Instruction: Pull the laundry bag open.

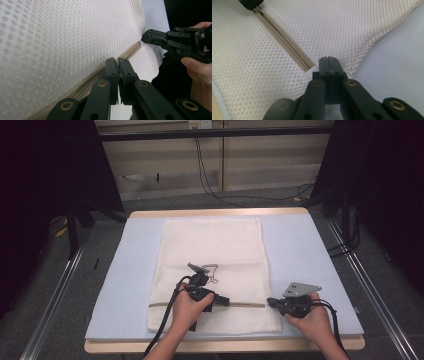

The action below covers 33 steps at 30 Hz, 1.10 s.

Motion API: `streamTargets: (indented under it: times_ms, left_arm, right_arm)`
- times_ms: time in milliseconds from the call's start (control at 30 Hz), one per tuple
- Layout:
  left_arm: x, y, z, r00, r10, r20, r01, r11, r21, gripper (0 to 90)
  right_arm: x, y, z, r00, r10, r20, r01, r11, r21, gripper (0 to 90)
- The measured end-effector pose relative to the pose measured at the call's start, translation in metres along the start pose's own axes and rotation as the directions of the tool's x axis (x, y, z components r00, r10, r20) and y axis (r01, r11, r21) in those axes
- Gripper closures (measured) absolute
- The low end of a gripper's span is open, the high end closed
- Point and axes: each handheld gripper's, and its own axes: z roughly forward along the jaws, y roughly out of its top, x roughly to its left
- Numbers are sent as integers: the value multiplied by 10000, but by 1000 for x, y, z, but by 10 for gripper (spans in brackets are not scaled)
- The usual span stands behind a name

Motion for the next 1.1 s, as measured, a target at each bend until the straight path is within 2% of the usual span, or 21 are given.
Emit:
streamTargets:
  times_ms: [300,333,400,567,733,833,900,933,967,1000,1067,1100]
  left_arm:
    - [1,-1,-7,9998,140,-106,-141,9998,-101,873]
    - [1,-2,-8,10000,37,41,-37,9999,-116,873]
    - [3,-2,-9,10000,55,-54,-55,10000,-66,873]
    - [9,-3,-14,9997,-182,168,184,9998,-99,873]
    - [12,-3,-24,9998,-172,108,173,9998,-130,872]
    - [13,-5,-29,9995,-298,91,300,9993,-226,872]
    - [14,-5,-31,9997,-176,152,178,9997,-165,872]
    - [14,-6,-31,9994,-344,105,347,9991,-243,872]
    - [15,-5,-32,9998,-216,17,216,9996,-195,873]
    - [15,-6,-33,9993,-333,150,336,9992,-203,872]
    - [18,-6,-34,9996,-253,103,256,9994,-247,872]
    - [17,-6,-35,9991,-387,148,391,9989,-259,873]
  right_arm:
    - [-1,0,0,10000,53,-67,-53,10000,-10,900]
    - [-1,0,0,10000,59,-70,-59,10000,-6,900]
    - [0,0,0,10000,73,-39,-73,10000,24,900]
    - [-1,-1,0,9999,87,-77,-88,9999,-54,900]
    - [0,-1,0,9999,88,-56,-88,10000,-41,900]
    - [0,-1,0,9999,112,-40,-112,9999,-75,900]
    - [-1,-1,0,9999,123,-45,-123,9999,-71,900]
    - [-1,-1,0,9999,133,-51,-134,9999,-74,900]
    - [-1,-1,0,9999,127,-54,-128,9999,-75,900]
    - [-1,-1,0,9999,131,-52,-131,9999,-67,900]
    - [0,-1,0,9999,132,-34,-132,9999,-72,900]
    - [0,-1,0,9999,129,-28,-129,9999,-72,900]
